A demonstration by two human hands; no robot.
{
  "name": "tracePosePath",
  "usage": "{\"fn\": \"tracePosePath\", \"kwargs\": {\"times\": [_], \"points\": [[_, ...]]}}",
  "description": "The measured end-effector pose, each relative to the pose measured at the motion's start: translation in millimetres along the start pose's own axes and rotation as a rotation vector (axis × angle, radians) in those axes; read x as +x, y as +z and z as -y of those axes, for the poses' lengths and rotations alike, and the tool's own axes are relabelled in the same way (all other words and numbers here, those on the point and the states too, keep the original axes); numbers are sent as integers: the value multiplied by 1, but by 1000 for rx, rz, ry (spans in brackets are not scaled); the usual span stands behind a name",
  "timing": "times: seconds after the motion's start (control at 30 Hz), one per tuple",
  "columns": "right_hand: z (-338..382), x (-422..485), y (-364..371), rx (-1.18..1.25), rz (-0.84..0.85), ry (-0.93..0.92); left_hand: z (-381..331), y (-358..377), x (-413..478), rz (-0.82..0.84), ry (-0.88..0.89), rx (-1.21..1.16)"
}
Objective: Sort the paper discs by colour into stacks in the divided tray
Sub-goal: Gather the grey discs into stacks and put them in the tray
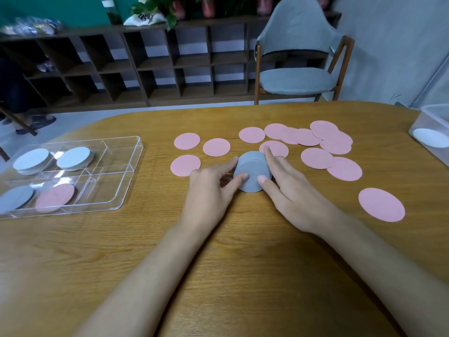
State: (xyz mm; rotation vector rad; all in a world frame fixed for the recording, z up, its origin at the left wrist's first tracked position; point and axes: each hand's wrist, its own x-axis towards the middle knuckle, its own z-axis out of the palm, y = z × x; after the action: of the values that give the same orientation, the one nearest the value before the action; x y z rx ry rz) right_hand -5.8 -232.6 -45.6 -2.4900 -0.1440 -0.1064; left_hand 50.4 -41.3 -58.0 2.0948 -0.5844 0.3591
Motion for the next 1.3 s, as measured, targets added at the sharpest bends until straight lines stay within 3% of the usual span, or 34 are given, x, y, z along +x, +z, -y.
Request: {"fn": "tracePosePath", "kwargs": {"times": [0.17, 0.53, 0.77, 1.0, 1.3], "points": [[-6, -1, -3, -26, -155, -56, 3, 1, -4, -27, 107, 91], [-8, -4, 2, -25, -195, -103, -5, 2, -10, -22, -11, -3], [-7, -7, -2, 218, -251, -81, -2, -14, -7, 81, -220, -229], [25, -7, -2, 189, -116, -129, 0, -59, -25, 50, -129, -147], [111, 11, 32, 191, -23, -255, 20, -160, -54, -23, -168, -105]]}}
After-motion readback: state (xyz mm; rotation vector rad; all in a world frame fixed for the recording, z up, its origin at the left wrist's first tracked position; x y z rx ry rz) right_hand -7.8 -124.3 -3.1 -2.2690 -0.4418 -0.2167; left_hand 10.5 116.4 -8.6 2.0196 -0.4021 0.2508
